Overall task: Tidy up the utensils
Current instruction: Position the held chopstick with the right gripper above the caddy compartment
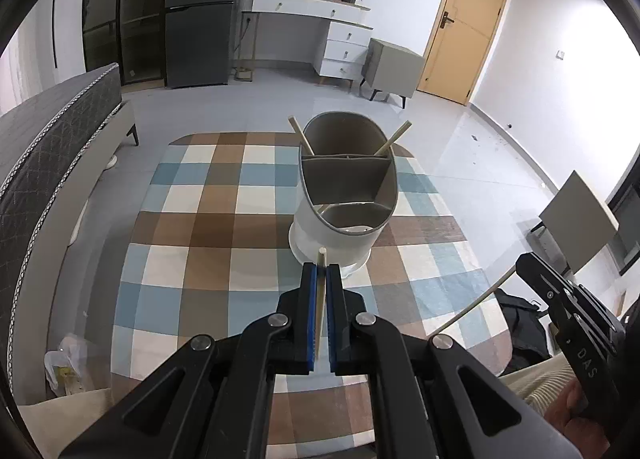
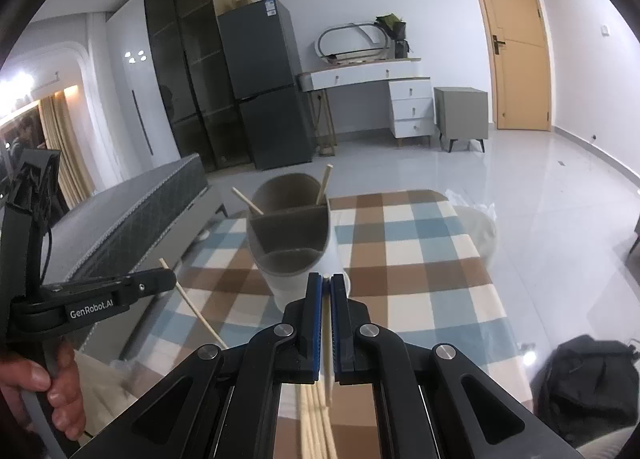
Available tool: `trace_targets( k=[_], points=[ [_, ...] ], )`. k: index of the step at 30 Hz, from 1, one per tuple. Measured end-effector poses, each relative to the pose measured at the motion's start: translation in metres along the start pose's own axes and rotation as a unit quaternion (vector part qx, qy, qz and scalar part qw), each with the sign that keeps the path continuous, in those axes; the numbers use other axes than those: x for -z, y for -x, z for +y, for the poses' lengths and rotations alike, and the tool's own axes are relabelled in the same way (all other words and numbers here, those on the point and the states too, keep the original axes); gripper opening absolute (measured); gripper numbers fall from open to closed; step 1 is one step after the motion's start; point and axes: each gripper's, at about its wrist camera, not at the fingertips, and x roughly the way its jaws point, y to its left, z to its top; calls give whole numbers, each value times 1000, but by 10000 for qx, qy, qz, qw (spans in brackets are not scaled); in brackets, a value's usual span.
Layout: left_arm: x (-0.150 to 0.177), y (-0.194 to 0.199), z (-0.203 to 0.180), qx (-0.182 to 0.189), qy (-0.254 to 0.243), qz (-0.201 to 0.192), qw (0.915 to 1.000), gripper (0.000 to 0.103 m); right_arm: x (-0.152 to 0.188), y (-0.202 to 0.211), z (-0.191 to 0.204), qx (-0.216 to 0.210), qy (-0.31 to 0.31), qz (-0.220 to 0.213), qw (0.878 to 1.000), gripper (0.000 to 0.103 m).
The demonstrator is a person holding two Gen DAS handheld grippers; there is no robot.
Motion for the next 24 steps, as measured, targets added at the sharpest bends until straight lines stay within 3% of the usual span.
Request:
trace_targets(
  k=[12, 24],
  points=[
    [-28, 29, 6, 361, 85, -185, 9991, 0, -33, 6, 16, -124, 34, -287, 9995, 3],
    [-98, 52, 10, 668, 277, -564, 9958, 0, -101, -10, 19, -355, -82, -654, 9972, 3]
  ],
)
